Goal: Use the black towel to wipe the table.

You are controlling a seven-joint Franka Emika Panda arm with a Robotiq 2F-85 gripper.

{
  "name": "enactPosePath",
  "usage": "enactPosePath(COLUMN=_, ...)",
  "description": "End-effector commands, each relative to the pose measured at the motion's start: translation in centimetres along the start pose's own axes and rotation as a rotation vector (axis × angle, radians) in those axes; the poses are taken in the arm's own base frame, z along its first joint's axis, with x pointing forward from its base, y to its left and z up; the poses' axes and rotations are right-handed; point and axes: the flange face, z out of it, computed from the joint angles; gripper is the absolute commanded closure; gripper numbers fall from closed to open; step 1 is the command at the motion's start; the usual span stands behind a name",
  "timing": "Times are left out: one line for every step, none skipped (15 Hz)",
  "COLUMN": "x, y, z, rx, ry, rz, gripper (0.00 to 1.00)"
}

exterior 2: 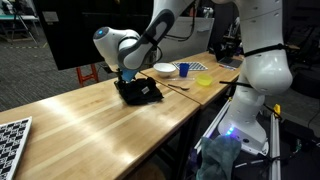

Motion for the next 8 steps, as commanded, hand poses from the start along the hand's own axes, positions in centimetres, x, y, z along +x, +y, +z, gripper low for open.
enactPosePath(x=-1.3, y=1.0, z=-2.5, rx=-0.012, ry=-0.019, rz=0.003, gripper=0.0)
enactPosePath(x=-1.4, y=1.2, z=-2.9, rx=-0.015, ry=-0.02, rz=0.005, gripper=0.0)
enactPosePath(x=-1.4, y=1.4, z=-3.3, rx=-0.01, ry=-0.017, rz=0.002, gripper=0.0)
enactPosePath(x=-1.6, y=1.6, z=-3.8, rx=0.01, ry=-0.016, rz=-0.01, gripper=0.0)
enactPosePath(x=-1.7, y=1.7, z=-4.3, rx=0.054, ry=-0.017, rz=-0.029, gripper=0.0)
enactPosePath(x=-1.8, y=1.9, z=-4.6, rx=0.106, ry=-0.035, rz=-0.041, gripper=0.0)
enactPosePath(x=-2.0, y=2.0, z=-4.9, rx=0.16, ry=-0.044, rz=-0.064, gripper=0.0)
enactPosePath(x=-2.2, y=2.3, z=-5.1, rx=0.219, ry=-0.073, rz=-0.077, gripper=0.0)
